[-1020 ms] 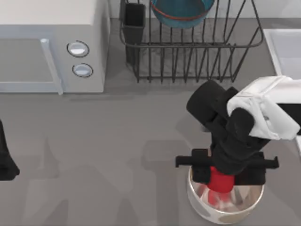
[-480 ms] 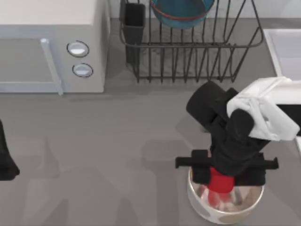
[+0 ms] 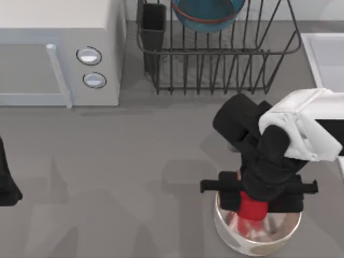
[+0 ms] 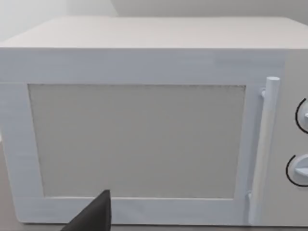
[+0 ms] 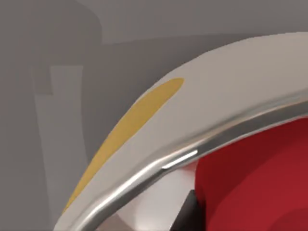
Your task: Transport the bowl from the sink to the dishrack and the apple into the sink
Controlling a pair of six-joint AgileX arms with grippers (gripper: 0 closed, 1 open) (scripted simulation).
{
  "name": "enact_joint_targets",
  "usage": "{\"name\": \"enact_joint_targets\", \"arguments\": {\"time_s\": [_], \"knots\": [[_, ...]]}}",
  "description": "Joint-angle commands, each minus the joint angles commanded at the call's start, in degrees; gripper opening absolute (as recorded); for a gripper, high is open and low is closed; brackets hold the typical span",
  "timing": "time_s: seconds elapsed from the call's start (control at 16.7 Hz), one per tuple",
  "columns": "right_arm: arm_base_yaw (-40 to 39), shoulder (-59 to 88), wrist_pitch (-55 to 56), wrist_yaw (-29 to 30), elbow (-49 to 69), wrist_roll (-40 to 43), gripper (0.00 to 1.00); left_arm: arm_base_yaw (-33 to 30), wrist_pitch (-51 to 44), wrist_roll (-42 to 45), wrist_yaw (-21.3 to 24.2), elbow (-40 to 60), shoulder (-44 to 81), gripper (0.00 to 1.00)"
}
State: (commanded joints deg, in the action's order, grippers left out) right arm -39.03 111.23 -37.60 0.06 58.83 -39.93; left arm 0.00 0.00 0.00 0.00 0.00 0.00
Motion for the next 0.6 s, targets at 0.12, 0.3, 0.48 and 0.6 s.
{"name": "enact_joint_targets", "arguments": {"time_s": [0.12, 0.3, 0.48, 0.6], "knots": [[0.00, 0.00, 0.00, 0.00, 0.00, 0.00, 0.00, 0.00, 0.00, 0.00, 0.00, 0.00, 0.00, 1.00], [-1.45, -7.73, -4.98, 0.30, 1.41, -2.36, 0.00, 0.00, 0.00, 0.00, 0.00, 0.00, 0.00, 1.00], [-1.62, -8.76, -8.97, 0.41, 4.53, -2.32, 0.00, 0.00, 0.00, 0.00, 0.00, 0.00, 0.00, 1.00], [-1.73, -10.04, -14.05, 0.41, 7.82, -2.20, 0.00, 0.00, 0.00, 0.00, 0.00, 0.00, 0.00, 1.00]]}}
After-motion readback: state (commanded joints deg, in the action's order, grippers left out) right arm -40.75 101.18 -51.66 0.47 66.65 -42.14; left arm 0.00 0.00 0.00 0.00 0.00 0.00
